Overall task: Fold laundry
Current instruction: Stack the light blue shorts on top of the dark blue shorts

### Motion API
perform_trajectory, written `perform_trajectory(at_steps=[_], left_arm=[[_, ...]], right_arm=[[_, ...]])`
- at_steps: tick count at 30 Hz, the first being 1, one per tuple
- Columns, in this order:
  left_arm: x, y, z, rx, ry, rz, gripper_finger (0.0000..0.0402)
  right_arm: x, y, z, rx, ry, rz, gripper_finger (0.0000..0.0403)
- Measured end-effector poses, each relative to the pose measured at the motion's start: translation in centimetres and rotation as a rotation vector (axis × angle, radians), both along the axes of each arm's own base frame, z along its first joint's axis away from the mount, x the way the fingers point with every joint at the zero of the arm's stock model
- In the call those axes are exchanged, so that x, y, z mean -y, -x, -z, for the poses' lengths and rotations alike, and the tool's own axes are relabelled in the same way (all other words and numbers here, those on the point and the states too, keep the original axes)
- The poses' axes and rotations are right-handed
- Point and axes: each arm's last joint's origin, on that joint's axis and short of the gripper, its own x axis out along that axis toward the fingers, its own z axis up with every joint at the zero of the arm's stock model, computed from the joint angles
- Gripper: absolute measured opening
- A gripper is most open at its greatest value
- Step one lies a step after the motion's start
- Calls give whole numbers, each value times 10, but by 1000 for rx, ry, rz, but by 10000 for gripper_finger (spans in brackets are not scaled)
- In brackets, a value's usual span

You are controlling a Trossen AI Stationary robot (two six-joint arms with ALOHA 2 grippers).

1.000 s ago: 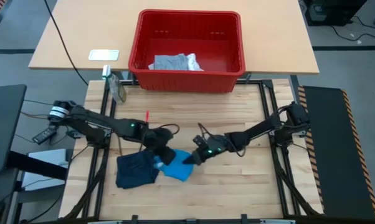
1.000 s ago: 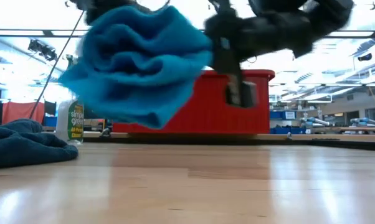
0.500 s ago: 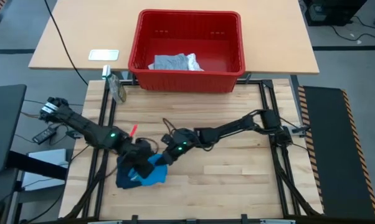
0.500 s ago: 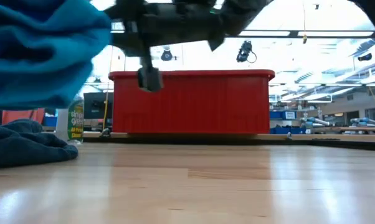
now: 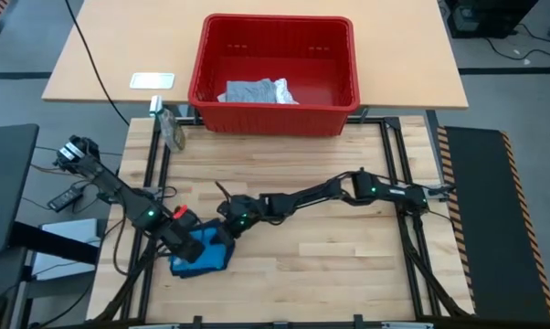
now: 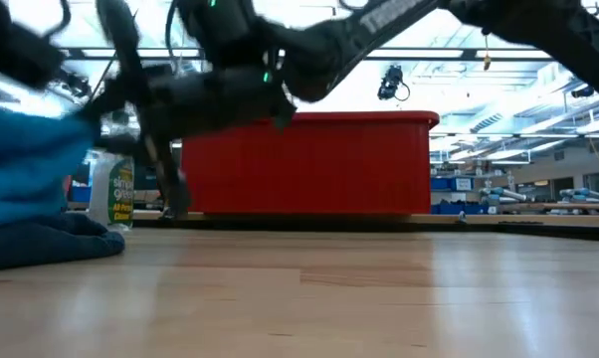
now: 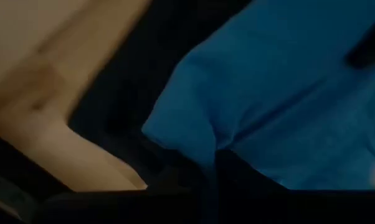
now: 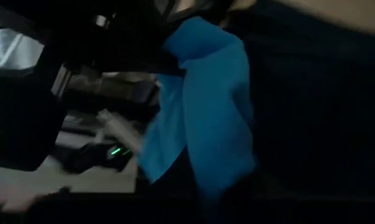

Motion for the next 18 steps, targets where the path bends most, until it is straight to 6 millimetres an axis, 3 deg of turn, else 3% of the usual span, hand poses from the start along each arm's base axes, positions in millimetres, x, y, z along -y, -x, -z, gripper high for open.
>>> perform_trajectory(at_steps=[3, 7, 14, 18], left_arm=[[-10, 3, 20, -31, -30, -54, 48], [-15, 5, 30, -64, -24, -82, 108], [-9, -5, 14, 9, 7, -6, 215], [-7, -9, -3, 30, -11, 36, 258]], right_arm=[[6, -1, 13, -19, 44, 50, 68], [10, -1, 13, -17, 101, 55, 125], [10, 2, -8, 9, 78, -28, 246], [12, 6, -17, -42, 59, -4, 278]])
